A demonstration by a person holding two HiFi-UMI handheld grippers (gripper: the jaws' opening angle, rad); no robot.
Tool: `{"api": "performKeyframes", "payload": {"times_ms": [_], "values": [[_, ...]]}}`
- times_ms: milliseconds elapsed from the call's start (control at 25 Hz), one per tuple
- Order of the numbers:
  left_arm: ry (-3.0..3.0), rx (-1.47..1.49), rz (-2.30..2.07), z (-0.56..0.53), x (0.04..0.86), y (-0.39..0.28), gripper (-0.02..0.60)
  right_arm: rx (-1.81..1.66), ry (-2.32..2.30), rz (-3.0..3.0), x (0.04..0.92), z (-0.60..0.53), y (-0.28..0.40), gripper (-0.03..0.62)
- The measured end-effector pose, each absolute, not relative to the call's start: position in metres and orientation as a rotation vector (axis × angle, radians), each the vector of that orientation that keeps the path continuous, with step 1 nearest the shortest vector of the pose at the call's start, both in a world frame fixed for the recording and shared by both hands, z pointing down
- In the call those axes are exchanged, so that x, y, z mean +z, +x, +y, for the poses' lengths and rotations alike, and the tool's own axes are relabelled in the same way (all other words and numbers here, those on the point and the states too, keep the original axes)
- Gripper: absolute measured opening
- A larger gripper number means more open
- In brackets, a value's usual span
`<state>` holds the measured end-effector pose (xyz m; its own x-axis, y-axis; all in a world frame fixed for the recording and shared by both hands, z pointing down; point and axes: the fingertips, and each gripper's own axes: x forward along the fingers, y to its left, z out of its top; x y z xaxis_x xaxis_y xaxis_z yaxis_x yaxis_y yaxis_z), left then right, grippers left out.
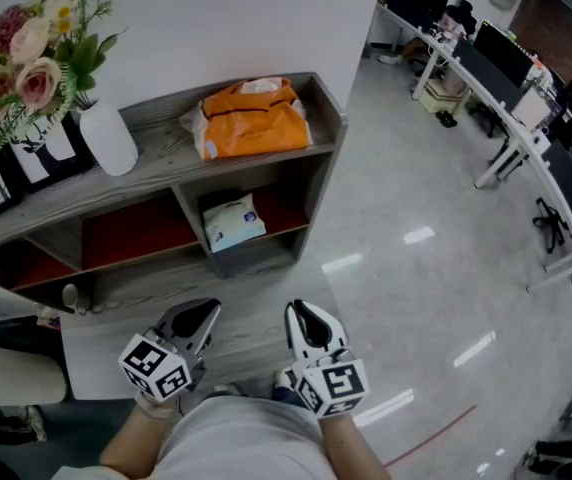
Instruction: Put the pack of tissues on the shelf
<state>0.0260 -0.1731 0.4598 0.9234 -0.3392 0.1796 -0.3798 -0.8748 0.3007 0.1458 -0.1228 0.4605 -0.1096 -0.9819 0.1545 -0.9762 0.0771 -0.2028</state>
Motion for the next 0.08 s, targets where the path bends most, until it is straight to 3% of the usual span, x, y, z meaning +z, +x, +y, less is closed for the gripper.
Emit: {"api": "performKeyframes", "payload": {"times_ms": [80], "values": [[2.75, 0.173, -0.535, -0.1733, 0.4595, 0.0243, 0.026, -0.402, -2.08, 2.287, 0.4606, -0.1225, 0.145, 0.046]]}}
